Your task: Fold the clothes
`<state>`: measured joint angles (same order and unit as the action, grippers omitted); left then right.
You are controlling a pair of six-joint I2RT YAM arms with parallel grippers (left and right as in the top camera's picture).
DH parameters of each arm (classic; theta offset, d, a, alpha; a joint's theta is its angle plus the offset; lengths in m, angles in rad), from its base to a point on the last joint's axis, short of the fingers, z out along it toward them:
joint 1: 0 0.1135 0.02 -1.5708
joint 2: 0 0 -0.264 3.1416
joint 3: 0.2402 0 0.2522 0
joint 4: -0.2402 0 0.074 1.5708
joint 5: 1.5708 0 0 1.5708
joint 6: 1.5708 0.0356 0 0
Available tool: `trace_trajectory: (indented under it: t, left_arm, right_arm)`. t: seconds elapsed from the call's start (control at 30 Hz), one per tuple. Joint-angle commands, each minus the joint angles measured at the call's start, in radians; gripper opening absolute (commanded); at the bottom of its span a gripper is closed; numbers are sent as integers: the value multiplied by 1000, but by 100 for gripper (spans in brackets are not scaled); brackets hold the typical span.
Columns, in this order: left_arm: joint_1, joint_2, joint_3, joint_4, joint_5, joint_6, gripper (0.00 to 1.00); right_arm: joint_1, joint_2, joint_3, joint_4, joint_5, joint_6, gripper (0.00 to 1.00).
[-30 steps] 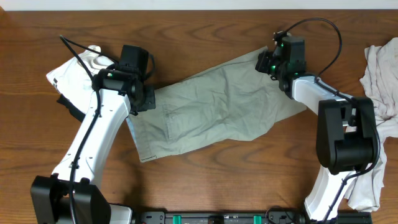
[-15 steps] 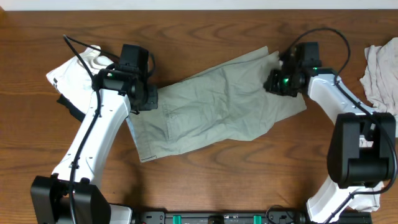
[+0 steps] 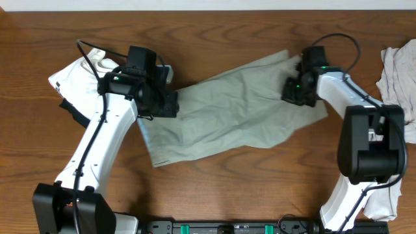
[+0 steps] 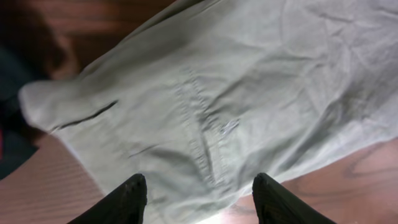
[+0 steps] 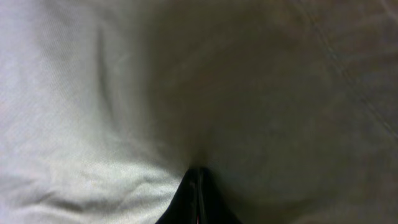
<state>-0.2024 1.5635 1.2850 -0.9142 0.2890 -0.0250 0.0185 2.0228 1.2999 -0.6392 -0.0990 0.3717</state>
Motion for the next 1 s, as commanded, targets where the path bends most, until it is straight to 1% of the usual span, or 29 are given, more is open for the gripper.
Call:
trace_trajectory:
  t: [0.0,0.1,0.23,0.3,0.33,0.4,0.47,0.53,0.63,0.73,0.9,0.97]
  left_arm:
    - [-50,13,-5,15,31,68,58]
    - [-97,37,-5,61,-49,69,58]
    - [-142,107,-5,147,-69,70,57]
    - [-153,164,-5,188,-110,68,49]
    - [-154,192,-5,206,-137,58,42]
    - [-151,246,-5,241,-208,19,25]
    - [-141,298,-5,271,-287,-32,12]
    - [-127,336,-5,288,-337,-80,6]
    - [-103,378,-5,300,-384,-110,6]
    - [-78,404,-5,319,-423,-111,6]
    - [-29,410,-2,325,-459,-111,6]
    - [-9,396,19,300,-459,-111,7]
  right_arm:
    - [-100,64,-66,-62,218,50,1]
    - [-130,35,-66,-89,138,45,1]
    - [-129,-11,-66,-96,68,-3,1]
    - [-127,-35,-66,-106,68,-3,1]
    - [-128,-45,-66,-110,68,-3,1]
    - [-129,-62,-66,-117,68,-3,1]
    - [-131,-69,-66,-126,69,-3,1]
    - [-134,-71,-66,-140,69,-3,1]
    - [-139,-71,-66,-164,81,-3,1]
    - [-144,-71,-66,-171,94,-11,1]
    - [-149,-71,-66,-179,103,-14,1]
    - [-155,-73,-60,-174,97,-14,1]
